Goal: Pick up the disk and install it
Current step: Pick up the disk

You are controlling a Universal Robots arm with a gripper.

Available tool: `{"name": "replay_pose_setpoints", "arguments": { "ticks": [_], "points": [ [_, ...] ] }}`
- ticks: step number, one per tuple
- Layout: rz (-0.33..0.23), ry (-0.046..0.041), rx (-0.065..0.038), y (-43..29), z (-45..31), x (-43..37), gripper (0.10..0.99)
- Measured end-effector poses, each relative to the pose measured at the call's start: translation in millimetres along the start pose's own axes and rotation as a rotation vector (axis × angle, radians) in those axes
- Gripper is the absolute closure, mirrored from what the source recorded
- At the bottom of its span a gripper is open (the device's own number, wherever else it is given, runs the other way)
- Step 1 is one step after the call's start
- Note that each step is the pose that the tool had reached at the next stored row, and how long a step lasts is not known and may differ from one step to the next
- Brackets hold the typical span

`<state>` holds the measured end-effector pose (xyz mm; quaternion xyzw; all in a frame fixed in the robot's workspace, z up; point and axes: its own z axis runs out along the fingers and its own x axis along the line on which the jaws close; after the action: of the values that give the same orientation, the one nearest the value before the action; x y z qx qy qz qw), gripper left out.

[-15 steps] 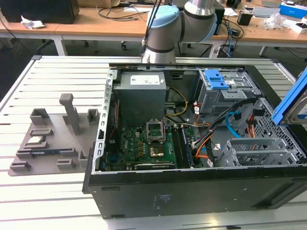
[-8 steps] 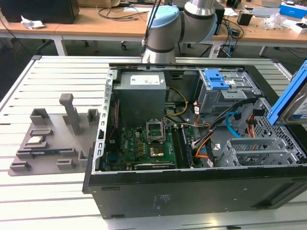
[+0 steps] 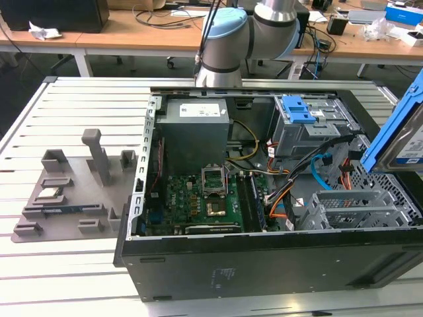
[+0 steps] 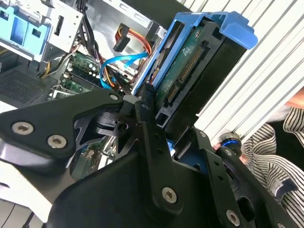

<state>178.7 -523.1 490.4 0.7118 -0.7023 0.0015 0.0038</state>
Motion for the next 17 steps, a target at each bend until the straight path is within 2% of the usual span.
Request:
{"name": "replay_pose_setpoints", "arguments": {
  "ticks": [6,8,9,11,12,14,17],
  "points": [
    [0.0,0.0001,0.0,17.2,0.3,-0.2,0.722],
    [0.0,0.0002,0.0,19.8,0.8,0.6,0.722],
    [0.001,-0.0053,0.0,20.0,1.0,1.6,0.722],
    [0.003,-0.0328,0.0,20.2,1.0,2.3,0.722],
    [0.004,-0.0386,0.0,20.2,1.1,2.8,0.722],
    [0.009,-0.0409,0.001,20.2,1.7,3.6,0.722],
    [0.047,-0.0372,0.001,20.2,4.9,3.6,0.722]
  ]
}}
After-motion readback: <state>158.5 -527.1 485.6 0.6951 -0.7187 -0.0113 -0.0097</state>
